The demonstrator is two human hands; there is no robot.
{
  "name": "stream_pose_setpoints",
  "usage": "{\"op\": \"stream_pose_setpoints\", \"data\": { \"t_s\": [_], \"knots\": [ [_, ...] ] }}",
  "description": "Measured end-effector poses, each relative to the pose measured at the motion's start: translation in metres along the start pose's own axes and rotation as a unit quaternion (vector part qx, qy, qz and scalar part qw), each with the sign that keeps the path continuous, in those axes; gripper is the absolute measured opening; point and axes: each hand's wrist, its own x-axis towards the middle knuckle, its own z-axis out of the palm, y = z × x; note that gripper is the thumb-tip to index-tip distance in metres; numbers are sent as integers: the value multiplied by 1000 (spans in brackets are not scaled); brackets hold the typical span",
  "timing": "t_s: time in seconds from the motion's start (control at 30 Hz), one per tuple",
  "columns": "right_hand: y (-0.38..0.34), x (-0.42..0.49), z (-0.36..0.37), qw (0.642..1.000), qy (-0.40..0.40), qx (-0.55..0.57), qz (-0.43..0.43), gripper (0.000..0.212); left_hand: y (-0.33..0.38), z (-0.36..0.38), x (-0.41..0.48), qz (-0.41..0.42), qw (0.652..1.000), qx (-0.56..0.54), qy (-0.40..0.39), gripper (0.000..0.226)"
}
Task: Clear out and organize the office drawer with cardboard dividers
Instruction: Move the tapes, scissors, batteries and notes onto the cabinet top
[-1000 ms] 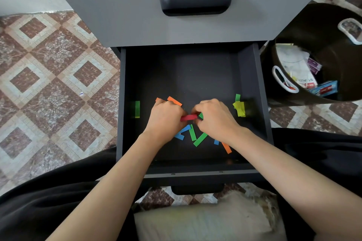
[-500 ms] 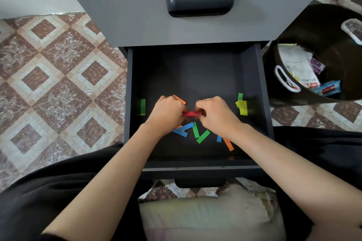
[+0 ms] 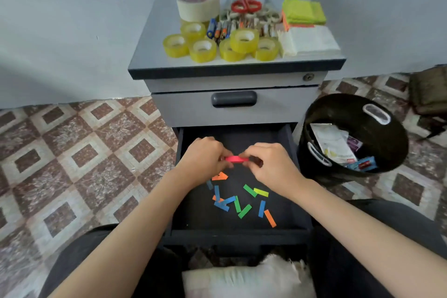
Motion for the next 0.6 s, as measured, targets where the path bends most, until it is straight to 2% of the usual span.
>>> {"op": "stream_pose_setpoints", "data": {
  "t_s": [0.1,0.33,0.53,0.6],
  "knots": [
    [-9,-3,-34,998,51,-11,-29,10,21,-37,-4,10,999,6,36,29],
    [-27,-1,-100,989,104,-80,-74,7,60,-91,-6,28,996,39,69,29],
    [-35,5,-141,990,93,-98,-51,5,80,-118,4,62,990,18,126,26],
    [-33,12,-154,992,82,-90,-35,9,82,-123,11,72,986,-9,150,32]
  ]
}}
